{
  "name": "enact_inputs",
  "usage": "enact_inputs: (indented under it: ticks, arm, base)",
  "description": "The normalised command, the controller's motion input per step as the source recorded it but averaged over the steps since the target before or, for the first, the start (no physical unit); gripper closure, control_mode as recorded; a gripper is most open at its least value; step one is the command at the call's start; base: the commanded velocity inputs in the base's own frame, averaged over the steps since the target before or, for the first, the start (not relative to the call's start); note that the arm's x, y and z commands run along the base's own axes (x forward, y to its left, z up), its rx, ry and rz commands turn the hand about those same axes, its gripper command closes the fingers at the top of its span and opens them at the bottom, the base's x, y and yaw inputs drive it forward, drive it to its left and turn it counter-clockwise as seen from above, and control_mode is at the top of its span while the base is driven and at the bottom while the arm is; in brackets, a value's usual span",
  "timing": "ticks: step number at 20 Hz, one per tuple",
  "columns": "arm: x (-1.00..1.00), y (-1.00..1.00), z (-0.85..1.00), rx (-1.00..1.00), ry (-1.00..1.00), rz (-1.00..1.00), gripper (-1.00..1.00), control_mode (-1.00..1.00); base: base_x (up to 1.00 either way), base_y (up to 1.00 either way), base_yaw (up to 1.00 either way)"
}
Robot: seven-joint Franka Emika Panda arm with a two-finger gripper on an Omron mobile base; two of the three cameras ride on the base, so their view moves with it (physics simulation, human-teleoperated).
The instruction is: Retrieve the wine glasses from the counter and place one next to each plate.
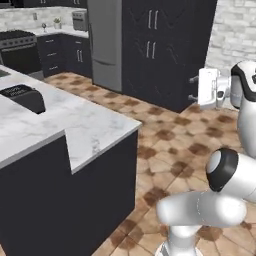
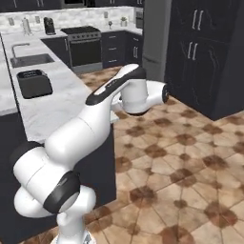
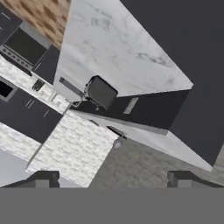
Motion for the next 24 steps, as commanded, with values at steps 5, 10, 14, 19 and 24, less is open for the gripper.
enact_inputs:
  ticks: [5, 10, 14, 19, 24]
  arm:
    - [0.00, 0.00, 0.00, 0.00, 0.00, 0.00, -1.00, 1.00]
    - [0.00, 0.00, 0.00, 0.00, 0.00, 0.00, -1.00, 1.00]
    - [0.00, 0.00, 0.00, 0.00, 0.00, 0.00, -1.00, 1.00]
    - [0.00, 0.00, 0.00, 0.00, 0.00, 0.00, -1.00, 1.00]
    - [0.00, 0.00, 0.00, 0.00, 0.00, 0.00, -1.00, 1.00]
  base:
    - [0.47, -1.00, 0.39]
    - [0.51, -1.00, 0.41]
    - [0.53, -1.00, 0.39]
    - [0.44, -1.00, 0.36]
    - [0.42, -1.00, 0.37]
